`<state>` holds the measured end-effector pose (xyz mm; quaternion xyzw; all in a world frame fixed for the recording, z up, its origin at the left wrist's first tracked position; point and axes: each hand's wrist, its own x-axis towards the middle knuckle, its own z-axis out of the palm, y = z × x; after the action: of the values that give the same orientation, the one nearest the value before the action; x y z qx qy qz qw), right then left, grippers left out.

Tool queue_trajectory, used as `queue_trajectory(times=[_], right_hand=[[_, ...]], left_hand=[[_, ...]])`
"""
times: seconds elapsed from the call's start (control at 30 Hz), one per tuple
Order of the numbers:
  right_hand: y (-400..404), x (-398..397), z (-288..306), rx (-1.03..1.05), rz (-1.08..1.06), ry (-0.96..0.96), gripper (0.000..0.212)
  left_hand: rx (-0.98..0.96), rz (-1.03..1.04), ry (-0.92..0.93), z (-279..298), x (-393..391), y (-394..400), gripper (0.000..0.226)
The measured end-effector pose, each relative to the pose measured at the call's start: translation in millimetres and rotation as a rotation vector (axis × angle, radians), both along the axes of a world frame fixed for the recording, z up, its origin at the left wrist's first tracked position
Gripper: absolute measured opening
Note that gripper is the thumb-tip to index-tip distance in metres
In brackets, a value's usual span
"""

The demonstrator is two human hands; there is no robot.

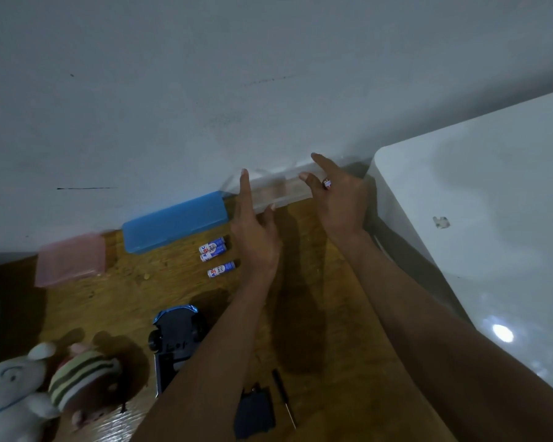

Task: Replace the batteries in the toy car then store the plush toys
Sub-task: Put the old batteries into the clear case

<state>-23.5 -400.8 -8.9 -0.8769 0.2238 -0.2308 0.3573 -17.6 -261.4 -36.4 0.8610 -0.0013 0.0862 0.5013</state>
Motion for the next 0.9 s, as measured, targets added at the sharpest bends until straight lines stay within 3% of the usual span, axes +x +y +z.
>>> queue_trajectory(times=[0.13, 0.23, 0.4, 0.53, 0.63, 0.77, 0.9], right_hand=[[-1.0, 10.0, 9.4, 0.019, -0.026, 0.058, 0.052], [-0.7, 15.4, 11.7, 0.035, -0.062, 0.080, 0.043], [-2.3, 20.6, 7.0, -0.133, 0.003, -0.022, 0.033], [-7.1, 23.9, -21.9, -0.398, 0.235, -0.105, 0.040], [-11.1, 33.9, -38.3, -0.581, 0.293, -0.146, 0.042], [-6.8, 47.2, -44.1, -0.652, 0.344, -0.203, 0.045], [-2.5, 50.1, -47.9, -0.555, 0.391, -0.144, 0.059]], left_hand=[[0.080, -0.031, -0.008, -0.9, 0.0, 4.6, 0.089], [0.109, -0.048, -0.029, -3.6, 0.8, 7.4, 0.094], [0.092, -0.075, 0.004, -2.5, 7.2, 10.3, 0.097], [0.103, -0.112, 0.021, -0.9, 12.2, 14.6, 0.095], [0.122, -0.132, 0.019, -3.9, 15.7, 17.6, 0.095], [0.123, -0.133, 0.007, -5.0, 17.9, 18.4, 0.096], [0.138, -0.136, 0.015, -4.6, 19.2, 18.9, 0.098]])
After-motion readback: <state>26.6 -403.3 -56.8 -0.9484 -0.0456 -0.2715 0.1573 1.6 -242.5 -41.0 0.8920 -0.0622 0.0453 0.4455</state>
